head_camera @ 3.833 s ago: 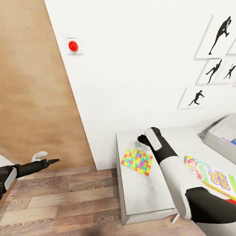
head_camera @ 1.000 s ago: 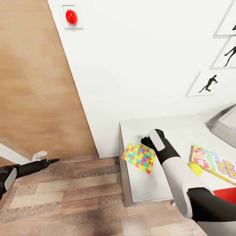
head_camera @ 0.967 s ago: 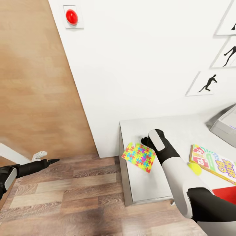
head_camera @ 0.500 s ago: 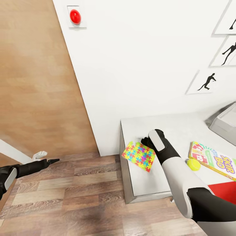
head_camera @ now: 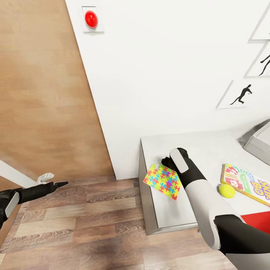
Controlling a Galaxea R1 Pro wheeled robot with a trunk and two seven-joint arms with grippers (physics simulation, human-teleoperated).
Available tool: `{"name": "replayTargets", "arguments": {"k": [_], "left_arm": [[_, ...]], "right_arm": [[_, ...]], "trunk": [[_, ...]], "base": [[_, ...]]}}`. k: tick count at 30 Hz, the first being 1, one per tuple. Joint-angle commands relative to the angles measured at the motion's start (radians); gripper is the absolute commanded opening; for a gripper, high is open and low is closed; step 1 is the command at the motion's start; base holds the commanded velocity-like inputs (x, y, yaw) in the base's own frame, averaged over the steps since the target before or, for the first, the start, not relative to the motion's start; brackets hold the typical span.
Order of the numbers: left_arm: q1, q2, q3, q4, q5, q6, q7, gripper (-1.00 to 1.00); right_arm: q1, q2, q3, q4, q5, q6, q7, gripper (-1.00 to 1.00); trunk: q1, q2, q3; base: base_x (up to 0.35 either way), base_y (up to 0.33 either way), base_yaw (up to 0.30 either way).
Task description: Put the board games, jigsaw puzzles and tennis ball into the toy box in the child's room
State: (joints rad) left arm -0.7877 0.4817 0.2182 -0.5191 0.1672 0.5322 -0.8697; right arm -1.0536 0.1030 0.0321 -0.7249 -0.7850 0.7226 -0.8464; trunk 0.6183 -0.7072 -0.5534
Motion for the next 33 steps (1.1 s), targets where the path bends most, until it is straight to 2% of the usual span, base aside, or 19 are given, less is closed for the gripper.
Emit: {"name": "replayTargets", "arguments": {"k": [1, 18, 24, 33], "left_arm": [[-0.001, 0.000, 0.001, 0.000, 0.005, 0.007, -0.002, 1.00], [-0.001, 0.000, 0.001, 0.000, 0.005, 0.008, -0.002, 1.00], [-0.001, 0.000, 0.001, 0.000, 0.005, 0.006, -0.002, 1.00], [-0.001, 0.000, 0.001, 0.000, 0.005, 0.007, -0.002, 1.00]], "right_arm": [[0.000, 0.000, 0.002, -0.001, -0.026, -0.005, -0.008, 1.00], [0.000, -0.002, 0.002, -0.001, -0.026, -0.006, -0.009, 1.00], [0.000, -0.025, 0.002, -0.001, -0.028, -0.006, -0.011, 1.00], [0.000, -0.034, 0.002, -0.001, -0.028, -0.006, -0.010, 1.00]], "trunk": [[0.000, -0.001, -0.001], [0.000, -0.001, -0.001], [0.000, -0.001, -0.001], [0.000, -0.001, -0.001]], "base": [[0.001, 0.020, 0.000], [0.037, 0.053, 0.000], [-0.038, -0.038, 0.000], [-0.061, -0.087, 0.000]]}}
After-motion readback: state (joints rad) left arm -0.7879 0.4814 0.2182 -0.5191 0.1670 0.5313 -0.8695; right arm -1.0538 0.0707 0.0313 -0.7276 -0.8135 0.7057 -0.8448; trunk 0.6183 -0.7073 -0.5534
